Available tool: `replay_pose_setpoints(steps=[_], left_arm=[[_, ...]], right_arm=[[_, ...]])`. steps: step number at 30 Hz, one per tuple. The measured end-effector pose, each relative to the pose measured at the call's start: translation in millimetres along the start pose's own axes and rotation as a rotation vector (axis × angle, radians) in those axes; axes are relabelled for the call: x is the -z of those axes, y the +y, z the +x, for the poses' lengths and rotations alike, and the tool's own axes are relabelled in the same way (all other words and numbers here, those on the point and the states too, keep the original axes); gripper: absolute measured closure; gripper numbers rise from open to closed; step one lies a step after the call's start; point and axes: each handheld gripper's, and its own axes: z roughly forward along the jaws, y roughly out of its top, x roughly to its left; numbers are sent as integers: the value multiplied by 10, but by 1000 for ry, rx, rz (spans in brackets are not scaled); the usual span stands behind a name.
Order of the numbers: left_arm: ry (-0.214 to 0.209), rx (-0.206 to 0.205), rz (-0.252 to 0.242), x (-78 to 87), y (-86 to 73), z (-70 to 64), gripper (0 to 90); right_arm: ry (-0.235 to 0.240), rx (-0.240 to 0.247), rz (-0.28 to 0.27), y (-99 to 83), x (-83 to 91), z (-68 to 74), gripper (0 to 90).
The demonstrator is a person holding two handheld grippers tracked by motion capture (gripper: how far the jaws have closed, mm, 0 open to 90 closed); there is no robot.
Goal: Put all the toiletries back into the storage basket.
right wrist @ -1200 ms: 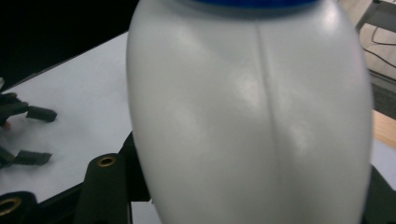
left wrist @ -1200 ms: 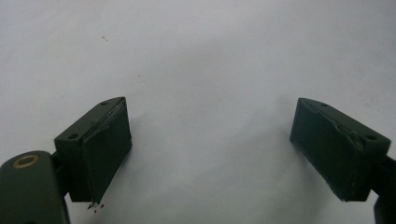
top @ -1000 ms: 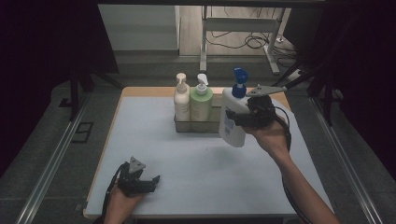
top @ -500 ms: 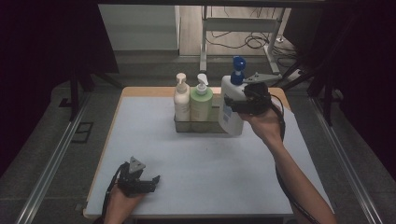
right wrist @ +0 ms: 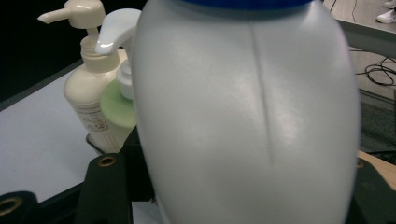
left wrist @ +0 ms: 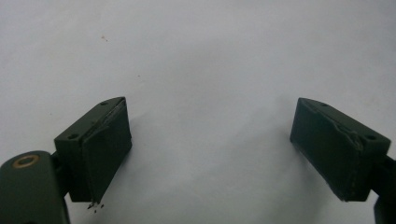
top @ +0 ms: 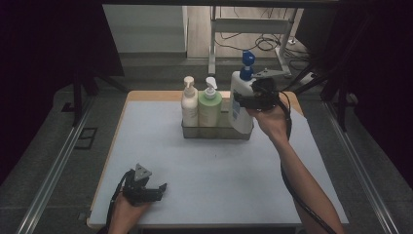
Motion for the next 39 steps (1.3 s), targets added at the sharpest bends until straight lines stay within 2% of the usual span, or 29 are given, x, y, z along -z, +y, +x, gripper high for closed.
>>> replay_pose_setpoints(steps=[21,39], left_arm=[[-1,2,-3,0,-2,-1,122],[-3,2,0,2,-3,1,122]], right_arm=[[-54,-19,-21,116,-355,-81,404],[-70,-31,-27,54,-672,-91,404]])
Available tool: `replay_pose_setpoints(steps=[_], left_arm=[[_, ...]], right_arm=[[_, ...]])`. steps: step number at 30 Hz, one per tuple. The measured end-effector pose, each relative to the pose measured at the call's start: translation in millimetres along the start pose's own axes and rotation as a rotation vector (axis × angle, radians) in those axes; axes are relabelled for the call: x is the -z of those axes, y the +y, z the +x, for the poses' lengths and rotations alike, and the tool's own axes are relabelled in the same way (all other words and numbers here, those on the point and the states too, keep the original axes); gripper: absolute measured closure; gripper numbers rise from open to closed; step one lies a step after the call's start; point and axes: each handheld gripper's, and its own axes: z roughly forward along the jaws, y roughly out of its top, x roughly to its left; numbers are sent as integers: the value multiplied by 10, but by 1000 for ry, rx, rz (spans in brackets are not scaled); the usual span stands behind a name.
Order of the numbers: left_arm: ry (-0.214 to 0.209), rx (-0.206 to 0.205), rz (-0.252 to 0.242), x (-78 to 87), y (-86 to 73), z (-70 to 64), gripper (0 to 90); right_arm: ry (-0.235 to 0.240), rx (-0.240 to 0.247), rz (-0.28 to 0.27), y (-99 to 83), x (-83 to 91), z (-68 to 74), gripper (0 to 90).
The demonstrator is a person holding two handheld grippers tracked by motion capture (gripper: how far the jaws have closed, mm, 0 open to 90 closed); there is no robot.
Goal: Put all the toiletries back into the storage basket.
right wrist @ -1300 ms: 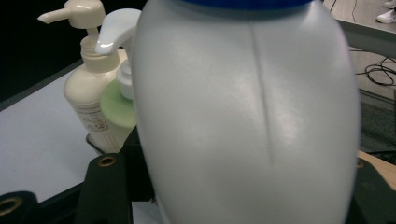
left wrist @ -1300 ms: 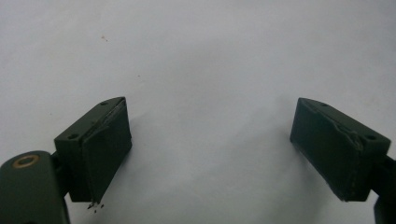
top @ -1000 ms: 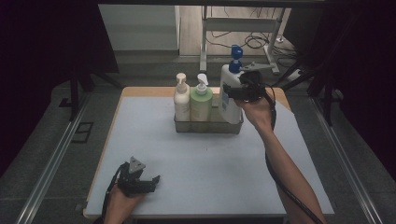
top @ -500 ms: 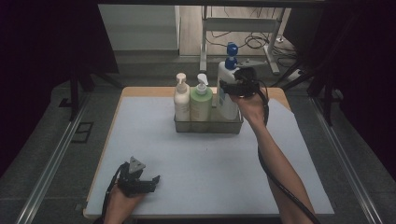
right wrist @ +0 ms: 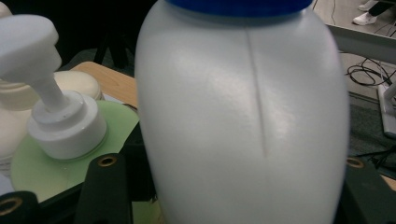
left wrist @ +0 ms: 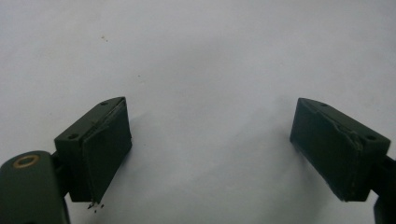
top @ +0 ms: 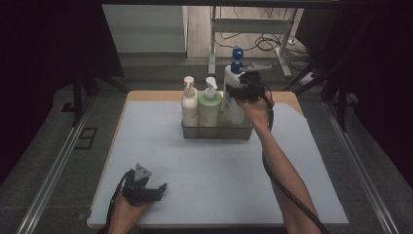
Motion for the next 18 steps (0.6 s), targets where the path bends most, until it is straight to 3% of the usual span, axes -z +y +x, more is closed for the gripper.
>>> replay_pose_setpoints(steps=[18], left_arm=[[0,1,-1,-1,0,-1,122]], right_arm=[[2,0,22,-205,-68,-6,403]])
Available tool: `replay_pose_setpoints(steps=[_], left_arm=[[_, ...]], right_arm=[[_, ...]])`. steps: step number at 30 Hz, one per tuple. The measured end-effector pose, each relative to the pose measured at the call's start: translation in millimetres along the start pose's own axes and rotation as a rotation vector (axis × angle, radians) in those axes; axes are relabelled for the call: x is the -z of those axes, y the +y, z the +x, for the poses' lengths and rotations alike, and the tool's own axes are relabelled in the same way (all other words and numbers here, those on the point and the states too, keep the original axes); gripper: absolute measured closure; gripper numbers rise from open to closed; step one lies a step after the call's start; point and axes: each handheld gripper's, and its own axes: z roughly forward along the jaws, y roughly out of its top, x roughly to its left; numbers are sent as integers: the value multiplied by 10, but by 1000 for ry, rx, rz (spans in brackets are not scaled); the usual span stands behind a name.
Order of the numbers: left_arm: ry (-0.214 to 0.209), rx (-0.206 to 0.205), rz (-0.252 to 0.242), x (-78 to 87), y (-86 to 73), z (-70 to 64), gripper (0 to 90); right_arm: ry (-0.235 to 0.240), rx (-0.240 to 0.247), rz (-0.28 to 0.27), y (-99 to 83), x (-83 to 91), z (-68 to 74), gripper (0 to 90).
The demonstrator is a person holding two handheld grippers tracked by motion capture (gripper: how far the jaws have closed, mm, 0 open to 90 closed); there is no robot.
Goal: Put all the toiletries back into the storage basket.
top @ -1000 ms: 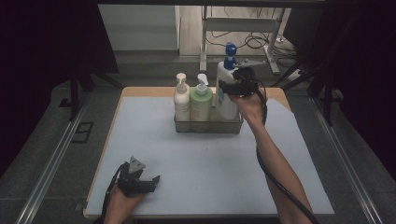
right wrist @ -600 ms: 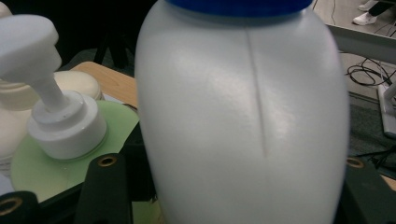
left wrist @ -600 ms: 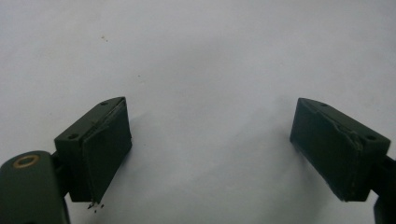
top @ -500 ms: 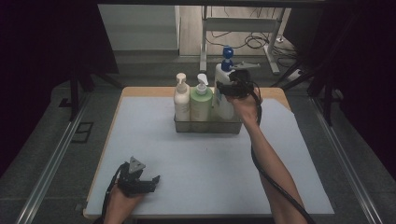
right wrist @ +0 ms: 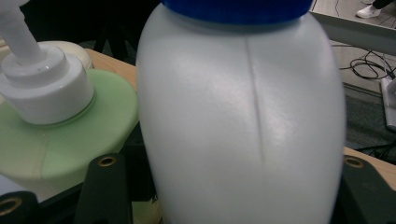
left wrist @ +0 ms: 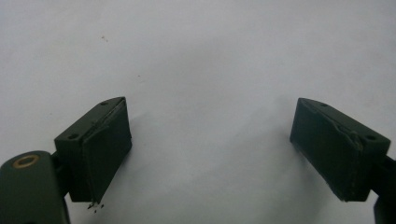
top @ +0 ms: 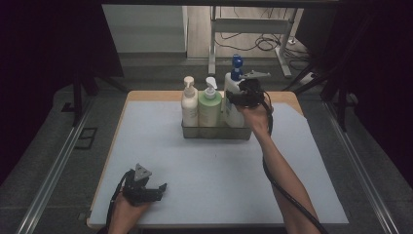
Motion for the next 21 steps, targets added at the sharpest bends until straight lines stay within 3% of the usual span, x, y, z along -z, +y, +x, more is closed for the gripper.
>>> replay_pose_setpoints(steps=[21], left_arm=[[1,-1,1,0,0,-1,122]], right_arm=[[-6,0,27,-208,48,-59,403]])
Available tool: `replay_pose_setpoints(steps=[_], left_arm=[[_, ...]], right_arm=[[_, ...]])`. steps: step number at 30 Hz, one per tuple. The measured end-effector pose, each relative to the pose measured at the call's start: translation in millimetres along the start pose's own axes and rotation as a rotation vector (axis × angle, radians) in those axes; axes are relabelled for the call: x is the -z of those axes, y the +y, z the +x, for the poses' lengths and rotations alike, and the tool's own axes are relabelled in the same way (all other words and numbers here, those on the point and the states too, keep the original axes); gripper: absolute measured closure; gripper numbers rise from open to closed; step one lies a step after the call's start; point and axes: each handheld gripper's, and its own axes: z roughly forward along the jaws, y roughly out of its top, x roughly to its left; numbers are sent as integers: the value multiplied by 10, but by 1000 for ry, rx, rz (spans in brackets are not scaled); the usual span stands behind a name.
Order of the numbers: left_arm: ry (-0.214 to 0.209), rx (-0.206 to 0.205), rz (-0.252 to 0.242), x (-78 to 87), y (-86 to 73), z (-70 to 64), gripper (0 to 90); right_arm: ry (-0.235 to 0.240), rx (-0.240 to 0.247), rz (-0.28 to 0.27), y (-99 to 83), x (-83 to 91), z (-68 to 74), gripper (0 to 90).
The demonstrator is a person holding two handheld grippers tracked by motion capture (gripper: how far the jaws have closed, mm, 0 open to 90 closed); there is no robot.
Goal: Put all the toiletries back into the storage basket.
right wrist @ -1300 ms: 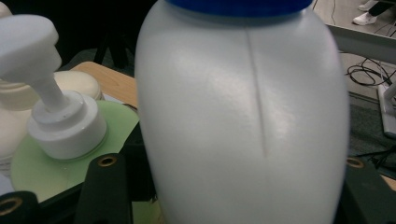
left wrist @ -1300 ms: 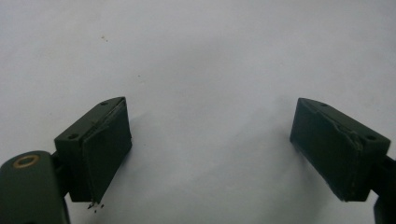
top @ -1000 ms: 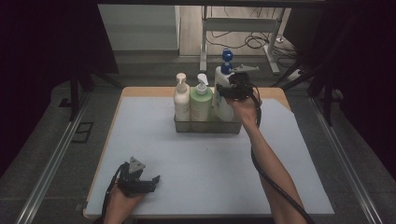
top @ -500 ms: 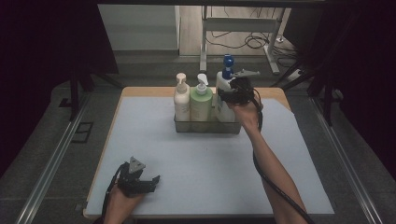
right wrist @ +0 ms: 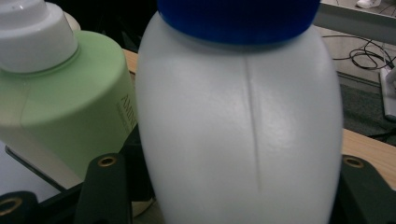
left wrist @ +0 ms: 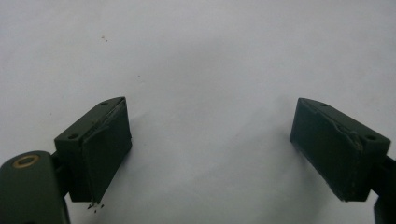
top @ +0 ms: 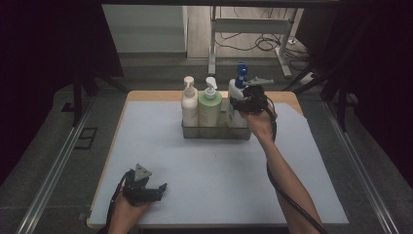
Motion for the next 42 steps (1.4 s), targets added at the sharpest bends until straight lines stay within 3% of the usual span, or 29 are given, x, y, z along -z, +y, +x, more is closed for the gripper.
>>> replay_pose_setpoints(steps=[16,30,42], left_arm=[[-1,1,-1,-1,0,0,122],[0,1,-1,-1,0,-1,122],[0,1,-1,-1,0,-2,122]], right_arm=[[2,-1,36,-162,-66,-3,400],[31,-45,26,-180,-81,-86,381],[46,-26,16,-223,-25,-88,331]])
